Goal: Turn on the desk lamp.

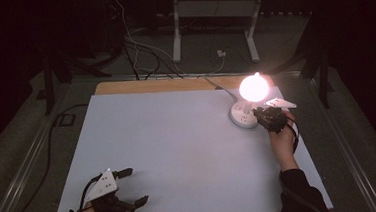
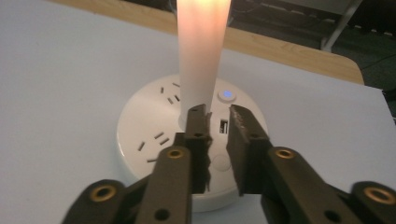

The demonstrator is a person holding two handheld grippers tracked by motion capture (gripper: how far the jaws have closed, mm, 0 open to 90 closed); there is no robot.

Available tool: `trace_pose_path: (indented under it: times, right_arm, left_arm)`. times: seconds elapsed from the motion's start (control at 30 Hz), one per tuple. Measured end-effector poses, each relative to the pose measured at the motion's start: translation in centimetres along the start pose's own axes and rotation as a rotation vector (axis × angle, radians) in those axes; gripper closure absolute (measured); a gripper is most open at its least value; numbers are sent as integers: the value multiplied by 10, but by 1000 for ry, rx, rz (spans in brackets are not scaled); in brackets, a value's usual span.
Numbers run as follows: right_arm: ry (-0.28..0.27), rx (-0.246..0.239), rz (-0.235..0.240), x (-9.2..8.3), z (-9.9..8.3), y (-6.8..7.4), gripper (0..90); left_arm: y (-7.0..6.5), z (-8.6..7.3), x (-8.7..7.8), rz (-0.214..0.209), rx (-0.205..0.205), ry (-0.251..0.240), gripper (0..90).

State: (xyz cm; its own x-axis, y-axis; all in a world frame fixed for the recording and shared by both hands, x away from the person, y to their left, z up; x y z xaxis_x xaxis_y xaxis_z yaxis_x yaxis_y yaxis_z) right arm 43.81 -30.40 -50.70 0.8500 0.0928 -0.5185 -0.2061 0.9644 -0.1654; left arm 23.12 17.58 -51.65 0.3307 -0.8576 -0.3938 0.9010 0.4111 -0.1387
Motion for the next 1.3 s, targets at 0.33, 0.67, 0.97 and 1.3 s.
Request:
trace_pose_path:
  times: [0.33,0.67,0.97,1.3]
  right_arm:
    - [-7,38,20,-13,1,0,291]
    - [45,93,112,-27,10,4,0]
    - [36,79,185,-43,14,11,0]
    - [11,54,197,-62,12,16,0]
  left_arm:
    - [0,0,0,0,-2,-2,3]
    - [1,0,0,-2,-4,-6,3]
    - [1,0,0,-1,-9,-8,3]
    - [1,1,-1,-4,-8,-9,3]
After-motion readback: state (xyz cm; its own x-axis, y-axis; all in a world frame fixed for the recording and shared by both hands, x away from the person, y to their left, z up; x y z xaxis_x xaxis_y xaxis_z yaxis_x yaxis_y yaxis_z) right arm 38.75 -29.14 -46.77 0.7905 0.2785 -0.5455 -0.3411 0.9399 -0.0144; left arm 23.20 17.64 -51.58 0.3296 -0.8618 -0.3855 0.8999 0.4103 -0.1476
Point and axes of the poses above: each handheld gripper's, and its own axes: x roughly forward along the jaws, z roughly out of its top, y roughly to its left, the point moved 4 cm from there along x, roughly forward along the jaws, and after that the axes turned 9 degrees about -z, right-handed, at the moved point
